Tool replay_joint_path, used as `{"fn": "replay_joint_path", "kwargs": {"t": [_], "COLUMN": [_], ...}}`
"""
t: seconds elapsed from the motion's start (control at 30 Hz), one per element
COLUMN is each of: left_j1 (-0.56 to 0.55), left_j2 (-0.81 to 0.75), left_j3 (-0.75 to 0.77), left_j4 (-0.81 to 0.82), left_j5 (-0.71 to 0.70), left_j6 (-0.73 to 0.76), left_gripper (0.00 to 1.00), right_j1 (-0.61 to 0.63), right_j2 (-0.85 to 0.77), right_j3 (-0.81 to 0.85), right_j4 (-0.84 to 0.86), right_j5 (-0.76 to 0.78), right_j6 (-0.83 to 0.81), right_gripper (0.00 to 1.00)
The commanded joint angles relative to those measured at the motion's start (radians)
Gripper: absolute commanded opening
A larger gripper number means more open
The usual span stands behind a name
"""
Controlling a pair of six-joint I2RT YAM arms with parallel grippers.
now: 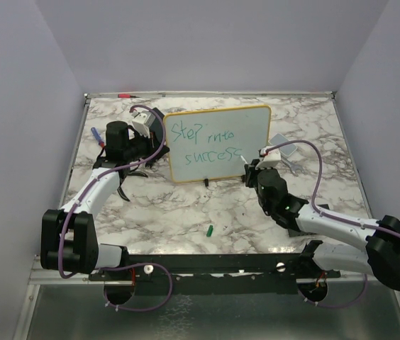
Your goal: Write a sentence on the whiteboard
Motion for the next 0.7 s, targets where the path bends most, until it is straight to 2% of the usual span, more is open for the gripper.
{"fn": "replay_joint_path", "kwargs": {"t": [0.0,0.23,0.5,0.67], "left_j1": [-0.002,-0.002,-0.003,-0.002], "left_j2": [-0.032,-0.033,-0.033,-0.035], "left_j3": [-0.004,-0.005,-0.003,-0.003], "left_j4": [0.025,0.025,0.025,0.024], "left_j5": [-0.003,-0.001,-0.002,-0.005], "left_j6": [0.004,0.004,0.003,0.004], "left_gripper": [0.0,0.0,0.0,0.0], "right_j1": [-0.007,-0.007,-0.005,0.005], "right_j2": [-0.021,0.007,0.038,0.037], "right_j3": [-0.02,-0.028,-0.027,-0.014], "right_j4": [-0.063,-0.074,0.018,0.043], "right_j5": [0.096,0.022,-0.079,-0.081], "right_j6": [0.032,0.043,0.021,0.013], "right_gripper": [0.01,0.0,0.01,0.01]}}
